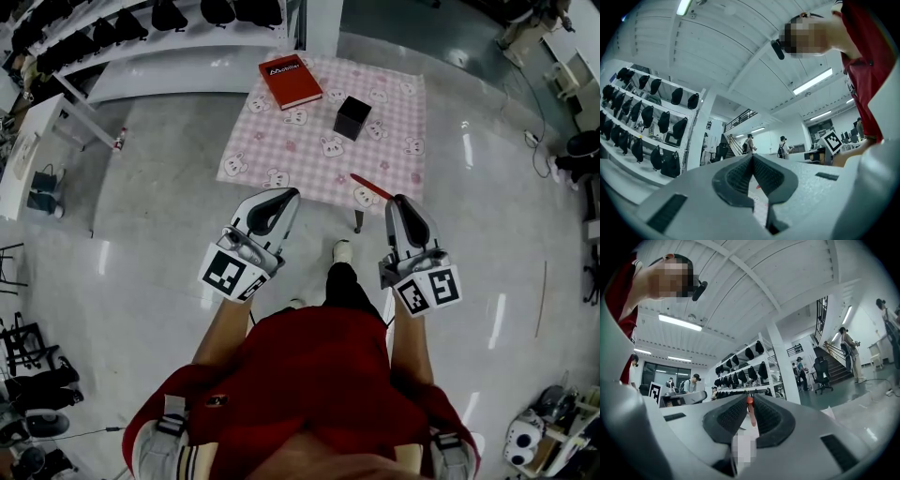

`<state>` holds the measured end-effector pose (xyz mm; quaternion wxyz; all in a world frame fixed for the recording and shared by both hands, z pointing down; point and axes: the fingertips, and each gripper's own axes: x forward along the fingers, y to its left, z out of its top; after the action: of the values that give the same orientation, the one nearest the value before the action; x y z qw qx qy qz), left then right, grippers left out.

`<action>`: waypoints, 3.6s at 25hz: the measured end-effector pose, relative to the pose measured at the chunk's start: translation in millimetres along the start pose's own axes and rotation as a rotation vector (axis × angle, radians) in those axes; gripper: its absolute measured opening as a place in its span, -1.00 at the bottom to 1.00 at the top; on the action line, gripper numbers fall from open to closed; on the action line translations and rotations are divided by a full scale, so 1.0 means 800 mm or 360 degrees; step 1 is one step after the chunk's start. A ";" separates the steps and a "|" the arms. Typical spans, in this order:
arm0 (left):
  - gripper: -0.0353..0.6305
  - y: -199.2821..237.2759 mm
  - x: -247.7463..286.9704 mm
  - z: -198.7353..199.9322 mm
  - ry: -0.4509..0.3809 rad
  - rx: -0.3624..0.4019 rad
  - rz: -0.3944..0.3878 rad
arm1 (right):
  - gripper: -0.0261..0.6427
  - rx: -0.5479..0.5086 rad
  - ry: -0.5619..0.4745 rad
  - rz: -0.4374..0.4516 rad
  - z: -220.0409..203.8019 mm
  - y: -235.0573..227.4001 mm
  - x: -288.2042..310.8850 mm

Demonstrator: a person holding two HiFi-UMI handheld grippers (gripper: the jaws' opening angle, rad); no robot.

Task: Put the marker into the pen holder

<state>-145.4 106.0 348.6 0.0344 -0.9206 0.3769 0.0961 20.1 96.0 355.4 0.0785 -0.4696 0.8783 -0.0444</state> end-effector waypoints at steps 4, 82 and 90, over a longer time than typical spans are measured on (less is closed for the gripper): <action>-0.88 0.021 0.046 -0.009 0.0008 0.0017 0.0018 | -0.79 -0.0019 -0.0020 0.0001 0.005 -0.044 0.025; -0.88 0.272 0.398 -0.176 0.0205 0.0001 0.0158 | -0.79 -0.0163 0.0595 0.0191 -0.155 -0.341 0.371; -0.88 0.274 0.400 -0.189 0.0238 -0.0014 0.0154 | -0.79 -0.0182 0.0747 0.0198 -0.207 -0.347 0.378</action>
<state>-52.9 -290.9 433.9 -0.0024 -0.9061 0.4220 0.0304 52.5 -308.9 531.6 -0.1519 -0.3952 0.9007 -0.0977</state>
